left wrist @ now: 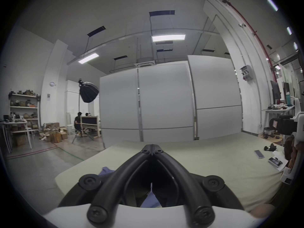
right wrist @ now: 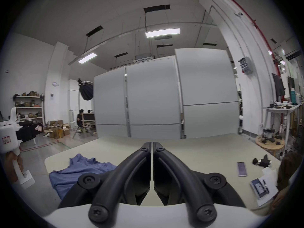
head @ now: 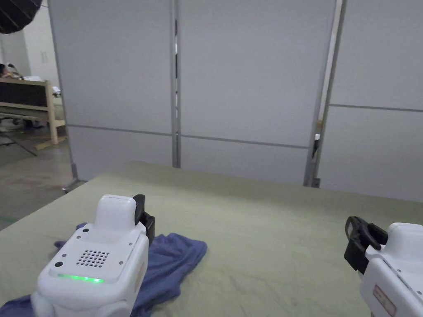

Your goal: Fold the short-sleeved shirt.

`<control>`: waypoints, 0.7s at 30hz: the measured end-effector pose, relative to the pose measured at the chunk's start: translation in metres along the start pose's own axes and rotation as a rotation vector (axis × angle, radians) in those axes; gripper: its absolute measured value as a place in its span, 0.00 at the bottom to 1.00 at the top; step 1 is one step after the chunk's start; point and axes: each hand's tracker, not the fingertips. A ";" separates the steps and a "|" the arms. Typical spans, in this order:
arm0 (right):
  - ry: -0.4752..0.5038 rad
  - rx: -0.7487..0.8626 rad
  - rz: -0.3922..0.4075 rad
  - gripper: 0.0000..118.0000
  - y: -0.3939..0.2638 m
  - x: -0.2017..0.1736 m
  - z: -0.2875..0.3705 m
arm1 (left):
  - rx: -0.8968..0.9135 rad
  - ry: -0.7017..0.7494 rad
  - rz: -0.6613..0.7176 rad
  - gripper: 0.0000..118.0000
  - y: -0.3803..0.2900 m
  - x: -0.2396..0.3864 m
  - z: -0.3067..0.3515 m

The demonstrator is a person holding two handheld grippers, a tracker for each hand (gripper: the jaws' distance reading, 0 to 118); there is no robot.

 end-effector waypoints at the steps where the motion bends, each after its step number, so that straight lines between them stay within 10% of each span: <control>1: 0.033 -0.004 -0.007 0.04 -0.002 -0.010 -0.007 | -0.006 0.045 -0.009 0.00 -0.001 -0.012 0.005; 10: 0.243 -0.032 -0.020 0.04 -0.017 -0.098 -0.054 | -0.082 0.232 -0.020 0.00 -0.019 -0.098 0.037; 21: 0.256 -0.083 -0.011 0.04 -0.030 -0.095 -0.101 | -0.253 0.147 -0.061 0.00 -0.060 -0.091 -0.046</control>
